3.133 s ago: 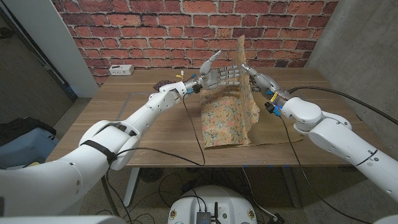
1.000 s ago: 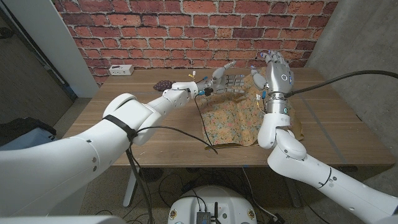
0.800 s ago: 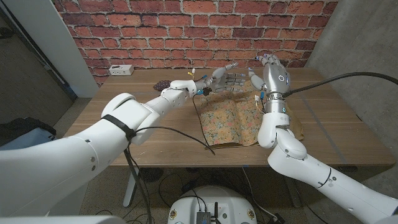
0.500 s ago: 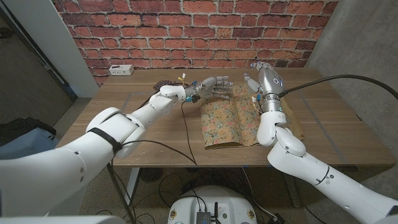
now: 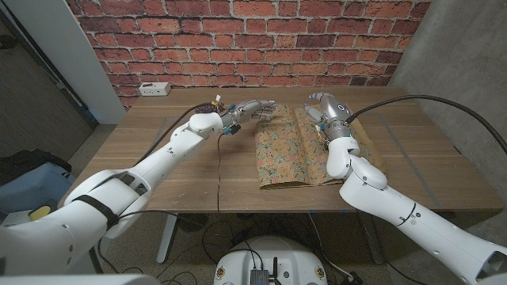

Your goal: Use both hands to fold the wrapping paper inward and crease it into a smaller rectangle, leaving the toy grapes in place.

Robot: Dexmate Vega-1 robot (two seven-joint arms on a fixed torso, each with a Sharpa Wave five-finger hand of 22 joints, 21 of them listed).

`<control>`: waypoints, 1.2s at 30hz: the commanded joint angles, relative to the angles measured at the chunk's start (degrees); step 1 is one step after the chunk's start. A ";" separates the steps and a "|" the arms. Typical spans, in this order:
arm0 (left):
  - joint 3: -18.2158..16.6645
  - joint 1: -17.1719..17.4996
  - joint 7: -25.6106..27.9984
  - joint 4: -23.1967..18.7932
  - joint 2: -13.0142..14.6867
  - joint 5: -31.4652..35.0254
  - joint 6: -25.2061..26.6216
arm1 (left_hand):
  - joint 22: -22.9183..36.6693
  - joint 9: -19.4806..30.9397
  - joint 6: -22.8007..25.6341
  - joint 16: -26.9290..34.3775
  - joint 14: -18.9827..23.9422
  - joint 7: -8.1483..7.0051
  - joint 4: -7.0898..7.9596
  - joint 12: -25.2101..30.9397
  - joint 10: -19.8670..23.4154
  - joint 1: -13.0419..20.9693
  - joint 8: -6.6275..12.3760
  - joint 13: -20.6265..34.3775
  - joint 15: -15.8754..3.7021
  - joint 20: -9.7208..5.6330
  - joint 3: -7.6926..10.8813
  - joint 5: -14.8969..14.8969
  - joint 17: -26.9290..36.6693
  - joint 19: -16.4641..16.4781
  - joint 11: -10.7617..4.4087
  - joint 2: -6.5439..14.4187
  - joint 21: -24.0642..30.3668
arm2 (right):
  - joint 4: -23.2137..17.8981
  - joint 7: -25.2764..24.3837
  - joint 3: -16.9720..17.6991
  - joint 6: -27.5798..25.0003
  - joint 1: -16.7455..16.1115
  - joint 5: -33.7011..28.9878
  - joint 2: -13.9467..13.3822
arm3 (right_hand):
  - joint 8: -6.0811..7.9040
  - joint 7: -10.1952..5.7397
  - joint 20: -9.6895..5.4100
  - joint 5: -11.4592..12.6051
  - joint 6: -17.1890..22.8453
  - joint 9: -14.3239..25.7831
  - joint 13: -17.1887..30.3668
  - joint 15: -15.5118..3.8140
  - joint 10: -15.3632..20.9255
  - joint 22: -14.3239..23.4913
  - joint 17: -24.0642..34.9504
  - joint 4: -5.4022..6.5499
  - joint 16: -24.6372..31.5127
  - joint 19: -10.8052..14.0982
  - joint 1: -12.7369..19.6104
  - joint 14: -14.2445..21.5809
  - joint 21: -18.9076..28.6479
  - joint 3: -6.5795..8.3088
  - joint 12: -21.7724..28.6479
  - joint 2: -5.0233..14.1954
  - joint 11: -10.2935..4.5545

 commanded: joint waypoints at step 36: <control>-3.57 10.36 14.22 -22.14 8.16 2.16 3.60 | 0.31 0.17 -1.41 -0.32 -1.97 -0.56 0.58 -0.72 -1.50 0.86 -1.06 0.20 0.02 -0.42 0.61 -0.41 0.03 -3.30 -0.26 0.36 -0.64 | 10.18 16.26 -12.02 -10.44 13.72 7.82 -1.26 | -1.50 -2.37 -0.75 -0.99 1.05 0.36 0.10 -1.12 -1.09 0.20 0.85 1.54 -0.27 -1.75 1.32 -3.17 -0.67 2.20 -1.21 1.46 -3.02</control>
